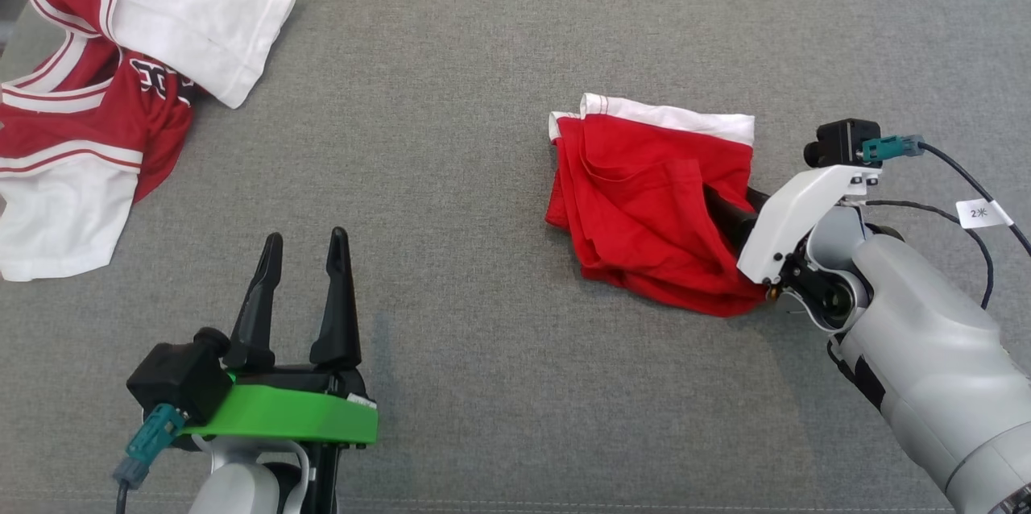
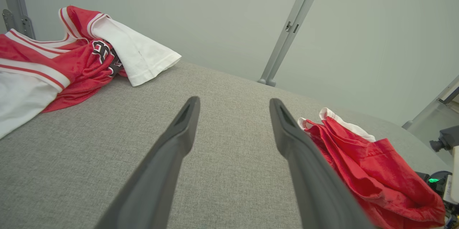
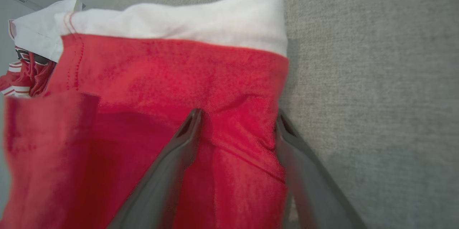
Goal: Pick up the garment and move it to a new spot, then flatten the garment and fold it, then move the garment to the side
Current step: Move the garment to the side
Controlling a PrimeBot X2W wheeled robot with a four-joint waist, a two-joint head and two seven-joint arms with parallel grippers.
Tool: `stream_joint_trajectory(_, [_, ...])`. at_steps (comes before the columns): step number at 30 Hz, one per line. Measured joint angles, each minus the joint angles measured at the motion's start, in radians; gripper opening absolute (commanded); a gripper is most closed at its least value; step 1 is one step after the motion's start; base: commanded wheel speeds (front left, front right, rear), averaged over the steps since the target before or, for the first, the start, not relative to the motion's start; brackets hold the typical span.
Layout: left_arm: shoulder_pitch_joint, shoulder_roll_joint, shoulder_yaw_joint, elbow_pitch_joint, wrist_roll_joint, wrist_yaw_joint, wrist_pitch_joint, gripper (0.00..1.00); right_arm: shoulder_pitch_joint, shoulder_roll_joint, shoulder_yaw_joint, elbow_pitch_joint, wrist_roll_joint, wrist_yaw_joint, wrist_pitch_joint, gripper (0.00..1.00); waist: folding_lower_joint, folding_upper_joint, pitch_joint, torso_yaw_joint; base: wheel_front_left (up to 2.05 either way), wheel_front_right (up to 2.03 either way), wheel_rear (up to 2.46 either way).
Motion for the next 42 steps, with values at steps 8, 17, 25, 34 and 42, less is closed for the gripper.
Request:
stream_joint_trajectory(8, [0.000, 0.000, 0.006, 0.001, 0.000, 0.000, 0.000, 1.00, 0.014, -0.012, 0.010, -0.031, 0.021, 0.000, 0.003, 0.00, 0.0000, 0.0000, -0.002, -0.007, 0.00, 0.00, 0.00])
stream_joint_trajectory(17, [0.000, 0.000, 0.033, -0.010, 0.011, 0.000, 0.000, 1.00, -0.036, -0.127, 0.028, -0.044, -0.020, 0.001, 0.003, 0.00, 0.0000, 0.0000, -0.001, -0.044, 0.00, 0.00, 0.00])
stream_joint_trajectory(25, [0.000, 0.000, 0.036, -0.023, 0.032, 0.000, 0.000, 1.00, -0.107, -0.220, 0.019, -0.041, -0.054, 0.001, 0.003, 0.00, 0.0000, 0.0000, 0.015, -0.073, 0.00, 0.00, 0.00])
stream_joint_trajectory(34, [-0.005, 0.000, 0.030, -0.030, 0.055, -0.002, 0.000, 1.00, -0.187, -0.325, 0.029, -0.026, -0.127, 0.001, 0.004, 0.00, 0.0000, 0.0000, 0.042, -0.106, 0.00, 0.00, 0.00])
stream_joint_trajectory(42, [-0.016, 0.000, 0.023, -0.033, 0.084, -0.017, 0.000, 1.00, -0.270, -0.387, 0.044, -0.021, -0.199, -0.011, 0.012, 0.00, 0.0000, 0.0000, 0.076, -0.114, 0.00, 0.00, 0.00])
